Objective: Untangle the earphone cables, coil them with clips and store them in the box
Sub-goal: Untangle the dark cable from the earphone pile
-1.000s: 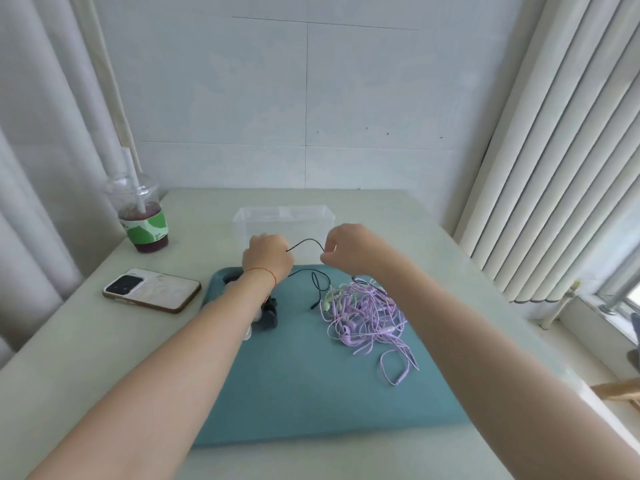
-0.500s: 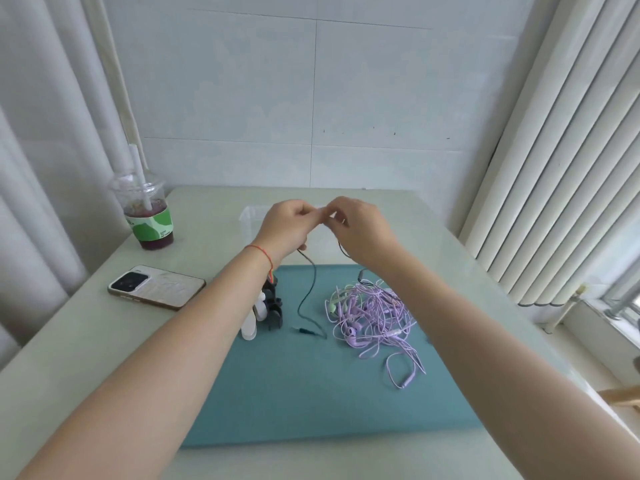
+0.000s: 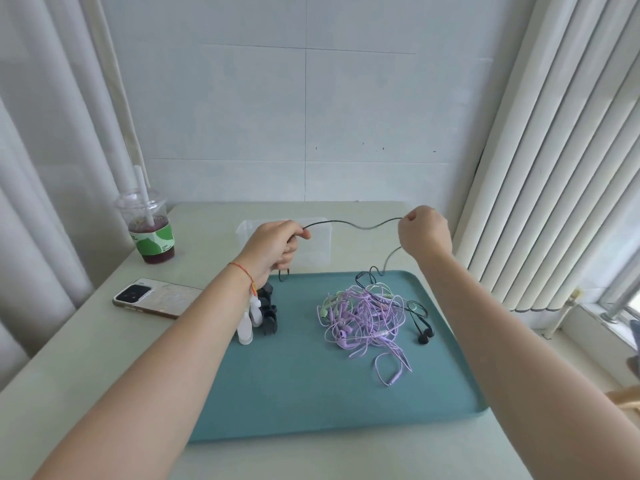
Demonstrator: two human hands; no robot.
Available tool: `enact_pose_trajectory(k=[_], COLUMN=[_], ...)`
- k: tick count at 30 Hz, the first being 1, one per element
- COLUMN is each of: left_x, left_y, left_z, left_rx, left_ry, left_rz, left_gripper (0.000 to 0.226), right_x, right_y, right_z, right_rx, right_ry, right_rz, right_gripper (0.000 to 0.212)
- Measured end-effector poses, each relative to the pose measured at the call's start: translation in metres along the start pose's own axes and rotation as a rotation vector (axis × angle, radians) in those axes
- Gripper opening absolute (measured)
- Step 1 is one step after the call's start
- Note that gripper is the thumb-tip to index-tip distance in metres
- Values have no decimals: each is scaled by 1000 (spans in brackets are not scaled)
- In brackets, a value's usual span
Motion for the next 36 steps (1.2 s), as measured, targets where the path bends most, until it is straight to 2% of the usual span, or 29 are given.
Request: enact_pose_trajectory(k=[2,5,10,12,17,20,27,33,36], left_x=[1,0,-5,-6,-11,-13,-13,-8,-4], left_y=[7,20,41,48,53,55,57,66,71], left_z=[5,9,6,1,-13,-19,-33,-32,-27], left_rx=[-22,-55,-78,-57,25,60,163,393,535], left_ry=[29,63,72,61,7,-24,-98,-204,-231], left_rz=[-6,-28,-70,-85,-70,-71,-117,-278,-361], left_gripper=[20,19,20,24,28,31,26,32,31], right_x=[6,16,42,47,40,33,13,4,-1], right_y=[-1,1,17,28,49,60,70,75,72], right_z=[-11,-34,-70,-70,-54,-48,-24,-1,2], right_rx=[139,277,53,12,-156,-176,-309,-460,-464], right_ry=[-83,-259,-593,-641,-520,-468,-247,-56,-25], right_rz=[-63,-102,-203,-262,-342,-358,-161,-77,-61], right_gripper=[14,36,40,35,33,33,31,28,29])
Point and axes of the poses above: each hand's wrist, its own x-axis away from the middle knuckle, its own y-axis out of the palm, z = x × y, the point moved 5 cm from there along -x, towards the middle knuckle, and after that the axes turned 4 degrees about z, right-handed, at the moved point
